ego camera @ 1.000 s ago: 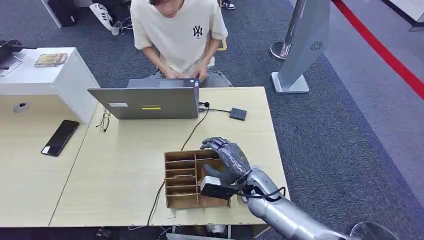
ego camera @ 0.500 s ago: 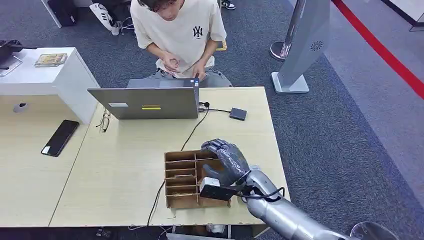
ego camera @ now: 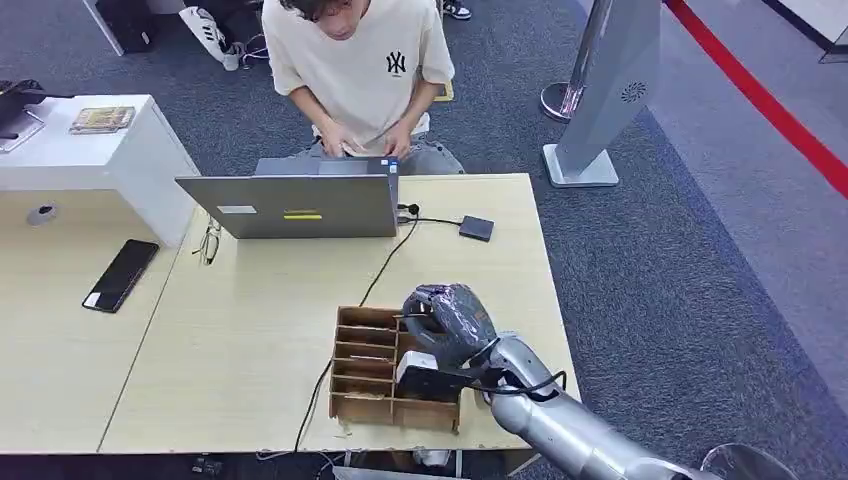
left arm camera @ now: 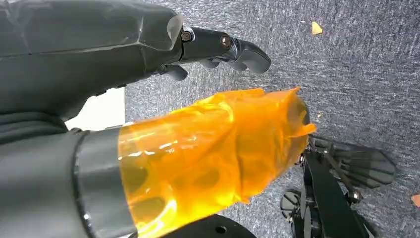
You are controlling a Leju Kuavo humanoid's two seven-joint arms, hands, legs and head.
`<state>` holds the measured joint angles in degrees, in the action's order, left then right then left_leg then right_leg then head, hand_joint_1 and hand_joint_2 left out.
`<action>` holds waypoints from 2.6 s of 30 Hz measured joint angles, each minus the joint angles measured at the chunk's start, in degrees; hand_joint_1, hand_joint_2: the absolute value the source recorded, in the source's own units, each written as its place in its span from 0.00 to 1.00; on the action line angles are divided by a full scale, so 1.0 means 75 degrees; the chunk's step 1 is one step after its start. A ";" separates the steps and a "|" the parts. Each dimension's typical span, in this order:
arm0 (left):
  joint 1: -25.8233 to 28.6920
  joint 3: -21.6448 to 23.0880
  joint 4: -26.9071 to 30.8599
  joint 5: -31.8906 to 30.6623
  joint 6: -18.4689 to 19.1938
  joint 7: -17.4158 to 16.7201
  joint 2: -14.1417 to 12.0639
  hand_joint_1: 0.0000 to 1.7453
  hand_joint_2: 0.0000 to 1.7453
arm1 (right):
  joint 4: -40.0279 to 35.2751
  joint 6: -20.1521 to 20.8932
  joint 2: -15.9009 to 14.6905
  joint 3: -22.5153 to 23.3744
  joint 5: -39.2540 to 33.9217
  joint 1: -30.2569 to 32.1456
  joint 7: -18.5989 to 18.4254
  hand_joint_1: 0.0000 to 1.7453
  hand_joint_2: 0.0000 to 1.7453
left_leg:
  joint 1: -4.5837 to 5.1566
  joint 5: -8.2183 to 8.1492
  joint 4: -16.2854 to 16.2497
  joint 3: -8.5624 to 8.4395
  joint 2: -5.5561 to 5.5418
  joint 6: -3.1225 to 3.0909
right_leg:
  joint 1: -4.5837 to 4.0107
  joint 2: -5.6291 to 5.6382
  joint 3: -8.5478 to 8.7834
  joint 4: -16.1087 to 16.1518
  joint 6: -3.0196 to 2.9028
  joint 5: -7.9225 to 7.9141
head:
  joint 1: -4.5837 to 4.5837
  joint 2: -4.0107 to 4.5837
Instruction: Pass the card to the sensor for recognition and then transmit it.
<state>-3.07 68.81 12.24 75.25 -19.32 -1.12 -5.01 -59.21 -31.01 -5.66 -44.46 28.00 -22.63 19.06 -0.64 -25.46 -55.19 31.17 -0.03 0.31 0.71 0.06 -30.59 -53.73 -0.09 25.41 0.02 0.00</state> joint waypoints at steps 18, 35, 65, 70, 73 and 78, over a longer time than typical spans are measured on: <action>0.0000 0.0000 0.0000 0.0000 0.0000 0.0000 0.0000 0.00 0.00 | 0.0003 0.0000 0.0000 0.0000 0.0000 0.0000 -0.0026 1.00 1.00 | 0.0000 0.0000 0.0000 0.0000 0.0001 0.0000 | 0.0000 0.0001 0.0000 0.0000 0.0000 0.0000 | 0.0000 0.0000; 0.0000 0.0000 0.0000 0.0000 0.0006 0.0000 0.0000 0.00 0.00 | 0.0003 -0.0012 0.0000 0.0000 -0.0029 0.0000 -0.0044 1.00 1.00 | 0.0000 0.0000 0.0000 -0.0001 0.0001 0.0000 | 0.0000 0.0001 0.0000 0.0000 0.0000 0.0000 | 0.0000 0.0000; -0.0002 0.0000 0.0000 0.0035 -0.0020 0.0000 0.0000 0.00 0.00 | -0.0962 0.0693 0.0117 0.0822 -0.2255 -0.0056 0.0813 1.00 1.00 | 0.0000 0.0000 0.0000 0.0001 0.0000 0.0000 | 0.0000 0.0001 -0.0001 0.0000 0.0000 0.0000 | 0.0000 0.0000; -0.0002 0.0000 0.0000 0.0038 -0.0032 0.0000 0.0003 0.00 0.00 | -0.1064 0.0746 0.0157 0.0944 -0.2480 -0.0074 0.0889 1.00 1.00 | 0.0000 0.0000 0.0000 0.0001 0.0000 0.0000 | 0.0000 0.0000 0.0000 0.0000 0.0000 0.0000 | 0.0000 0.0000; -0.0003 0.0000 0.0000 0.0041 -0.0038 0.0000 0.0003 0.00 0.00 | -0.1140 0.0804 0.0163 0.0988 -0.2638 -0.0103 0.0965 1.00 1.00 | 0.0000 0.0000 0.0000 0.0001 0.0000 0.0000 | 0.0000 0.0000 0.0000 0.0000 0.0000 0.0000 | 0.0000 0.0000; -0.0003 0.0000 0.0000 0.0044 -0.0041 0.0000 0.0023 0.00 0.00 | -0.1250 0.0938 0.0169 0.1052 -0.2871 -0.0151 0.0997 1.00 1.00 | 0.0000 0.0000 0.0000 0.0001 0.0000 0.0000 | 0.0000 0.0000 0.0000 0.0000 0.0000 0.0000 | 0.0000 0.0000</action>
<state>-3.10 68.81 12.24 75.58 -19.63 -1.11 -4.83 -68.59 -23.98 -4.39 -36.57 6.47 -23.76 26.53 -0.64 -25.46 -55.19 31.18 -0.03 0.31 0.72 0.06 -30.59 -53.73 -0.09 25.41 0.02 0.00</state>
